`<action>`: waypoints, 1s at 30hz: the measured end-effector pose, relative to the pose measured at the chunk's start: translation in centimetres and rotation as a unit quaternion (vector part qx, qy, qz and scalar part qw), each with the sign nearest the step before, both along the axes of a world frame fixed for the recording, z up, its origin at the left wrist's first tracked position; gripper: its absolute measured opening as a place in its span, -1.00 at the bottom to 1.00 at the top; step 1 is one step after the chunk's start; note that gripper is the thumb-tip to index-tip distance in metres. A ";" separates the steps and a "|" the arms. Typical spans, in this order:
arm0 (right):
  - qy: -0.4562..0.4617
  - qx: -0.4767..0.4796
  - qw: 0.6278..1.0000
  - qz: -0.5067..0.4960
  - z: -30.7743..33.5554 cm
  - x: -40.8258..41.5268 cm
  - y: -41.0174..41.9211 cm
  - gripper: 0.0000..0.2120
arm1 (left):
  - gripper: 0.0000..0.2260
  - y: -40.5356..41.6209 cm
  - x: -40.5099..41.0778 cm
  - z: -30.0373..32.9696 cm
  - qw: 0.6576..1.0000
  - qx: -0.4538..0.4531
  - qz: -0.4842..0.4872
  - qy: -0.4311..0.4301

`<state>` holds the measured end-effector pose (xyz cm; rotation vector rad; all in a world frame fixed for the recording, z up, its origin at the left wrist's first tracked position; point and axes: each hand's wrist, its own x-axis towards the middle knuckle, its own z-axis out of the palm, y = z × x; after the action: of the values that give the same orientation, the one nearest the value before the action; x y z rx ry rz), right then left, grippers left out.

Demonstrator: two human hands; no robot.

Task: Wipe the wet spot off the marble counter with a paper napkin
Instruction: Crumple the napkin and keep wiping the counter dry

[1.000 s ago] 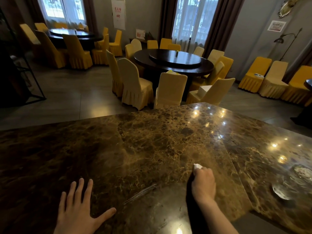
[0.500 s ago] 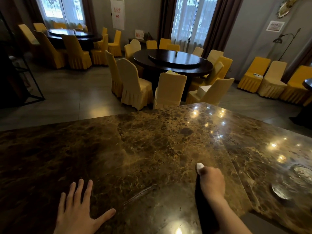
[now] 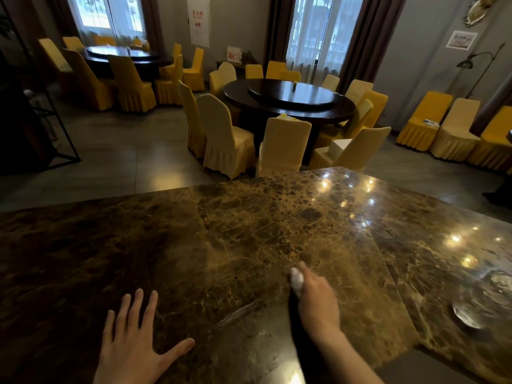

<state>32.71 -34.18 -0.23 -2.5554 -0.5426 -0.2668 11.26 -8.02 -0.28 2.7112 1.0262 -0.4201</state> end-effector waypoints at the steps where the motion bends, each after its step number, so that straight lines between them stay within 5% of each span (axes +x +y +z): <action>1: -0.004 -0.034 0.999 -0.026 -0.2 1.6 -1.5 -0.83 | 0.29 0.0 0.0 -0.1 1.000 0.000 -0.001 -0.004; 2: 0.001 -0.068 0.996 -0.056 -0.3 2.8 -2.7 -0.97 | 0.29 0.1 0.0 -0.1 1.000 -0.002 0.000 -0.008; 7: 0.028 -0.128 0.986 -0.101 -0.4 3.4 -1.9 -0.94 | 0.26 0.0 -0.4 -0.9 0.999 0.010 -0.002 -0.038; 13: 0.046 -0.061 0.993 0.091 -0.6 -3.9 5.4 -0.85 | 0.21 0.2 -0.8 -1.6 0.997 0.017 -0.004 -0.076; 20: 0.010 -0.095 0.941 0.326 -1.1 -9.6 8.8 -0.87 | 0.28 0.6 -1.1 -1.5 0.995 0.007 -0.011 -0.095; 26: 0.023 -0.063 0.997 0.039 -0.5 -2.1 5.4 -0.84 | 0.32 0.4 -1.5 -1.9 0.989 0.012 -0.011 -0.144; 30: 0.028 -0.075 0.991 0.112 -0.7 -5.1 7.7 -0.92 | 0.34 0.5 -1.4 -1.8 0.991 0.000 -0.012 -0.133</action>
<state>27.61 -26.45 -0.92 -2.6059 -0.8479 -0.0771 9.84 -7.50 -2.04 2.6874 0.9200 -0.0591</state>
